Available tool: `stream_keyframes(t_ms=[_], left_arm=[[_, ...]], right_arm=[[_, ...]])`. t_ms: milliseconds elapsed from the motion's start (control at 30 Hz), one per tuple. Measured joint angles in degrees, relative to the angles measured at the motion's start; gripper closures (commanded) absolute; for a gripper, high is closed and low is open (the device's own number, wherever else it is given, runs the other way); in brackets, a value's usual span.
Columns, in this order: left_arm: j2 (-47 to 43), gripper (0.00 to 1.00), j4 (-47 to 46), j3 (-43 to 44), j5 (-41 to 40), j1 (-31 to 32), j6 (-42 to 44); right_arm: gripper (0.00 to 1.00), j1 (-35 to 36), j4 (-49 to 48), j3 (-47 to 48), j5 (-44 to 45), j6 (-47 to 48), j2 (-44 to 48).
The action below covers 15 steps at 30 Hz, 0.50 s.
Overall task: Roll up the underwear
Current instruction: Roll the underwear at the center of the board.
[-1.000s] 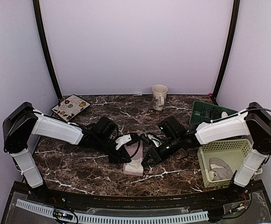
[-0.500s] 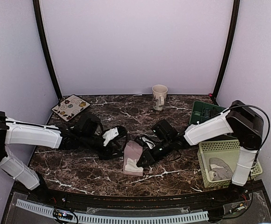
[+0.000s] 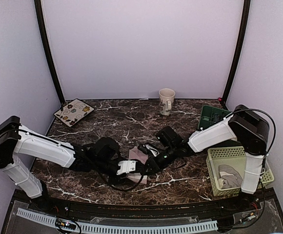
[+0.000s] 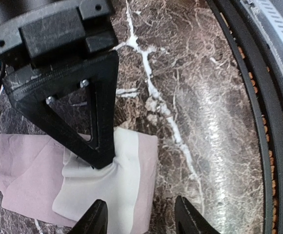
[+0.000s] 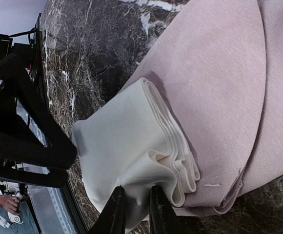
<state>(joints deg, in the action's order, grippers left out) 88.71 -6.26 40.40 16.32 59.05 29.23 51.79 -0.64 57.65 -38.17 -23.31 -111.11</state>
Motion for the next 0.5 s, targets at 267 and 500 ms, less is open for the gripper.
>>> stream_keyframes(t_ms=[267, 500], left_arm=[[5.9, 0.56, 0.2, 3.6, -3.3, 0.0, 1.7], [7.3, 0.88, 4.6, 4.5, -0.4, 0.0, 0.5]], right_arm=[[0.79, 0.0, 0.2, 0.0, -0.2, 0.8, 0.0], [0.69, 0.0, 2.6, 0.7, 0.8, 2.2, 1.0]])
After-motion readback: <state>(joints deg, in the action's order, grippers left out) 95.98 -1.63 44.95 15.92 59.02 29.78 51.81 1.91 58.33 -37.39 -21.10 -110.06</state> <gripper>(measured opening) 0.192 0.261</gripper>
